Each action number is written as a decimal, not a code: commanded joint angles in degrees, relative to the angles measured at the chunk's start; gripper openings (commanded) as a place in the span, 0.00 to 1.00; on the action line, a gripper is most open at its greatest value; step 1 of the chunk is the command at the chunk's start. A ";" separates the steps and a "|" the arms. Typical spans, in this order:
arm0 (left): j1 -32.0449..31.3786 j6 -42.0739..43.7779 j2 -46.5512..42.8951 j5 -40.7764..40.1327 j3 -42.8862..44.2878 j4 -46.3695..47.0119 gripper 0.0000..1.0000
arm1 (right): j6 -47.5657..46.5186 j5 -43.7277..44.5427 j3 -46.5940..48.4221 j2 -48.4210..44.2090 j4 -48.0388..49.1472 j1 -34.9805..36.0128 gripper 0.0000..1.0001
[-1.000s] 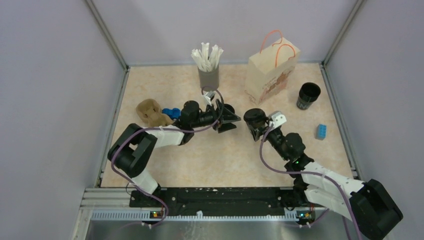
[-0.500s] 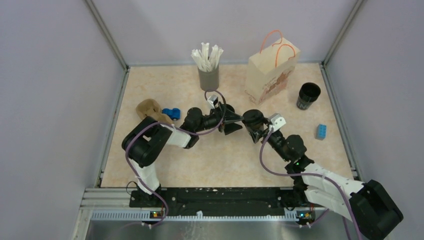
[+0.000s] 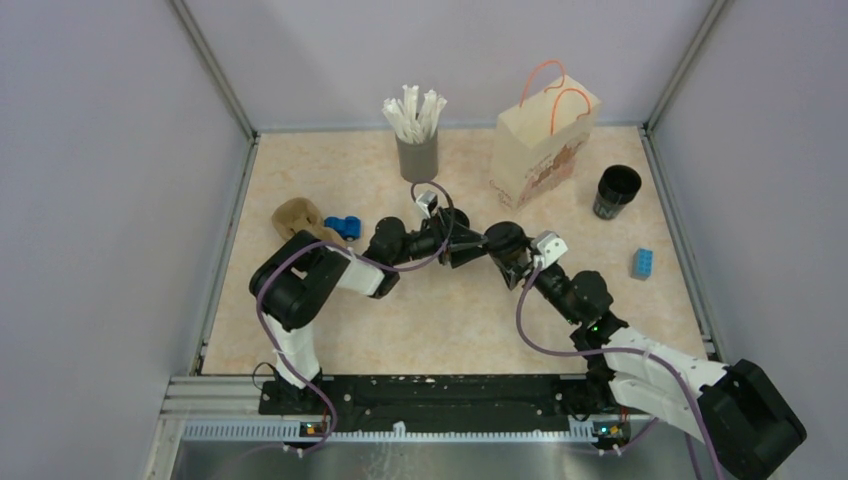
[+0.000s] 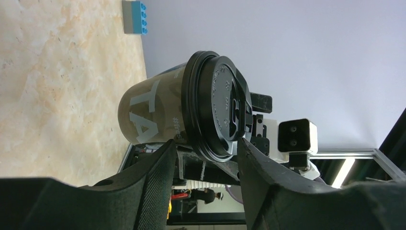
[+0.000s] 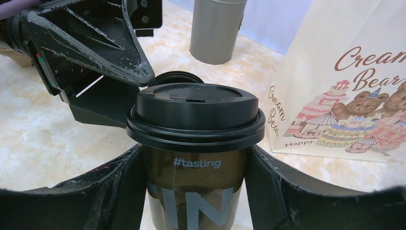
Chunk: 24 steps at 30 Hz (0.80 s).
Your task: Pack the takeout coffee
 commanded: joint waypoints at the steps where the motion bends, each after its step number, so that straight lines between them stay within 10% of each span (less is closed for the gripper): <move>1: -0.68 -1.04 1.38 1.26 1.76 5.00 0.54 | -1.34 -2.25 -0.30 0.61 2.48 -0.16 0.65; 14: -0.80 0.63 1.72 2.26 3.05 4.64 0.26 | -1.29 -3.86 0.75 -1.32 -4.11 -0.16 0.69; 24: -0.70 8.36 -0.18 3.14 6.05 -3.79 0.22 | 3.78 0.26 3.74 -5.44 -16.11 -0.16 0.75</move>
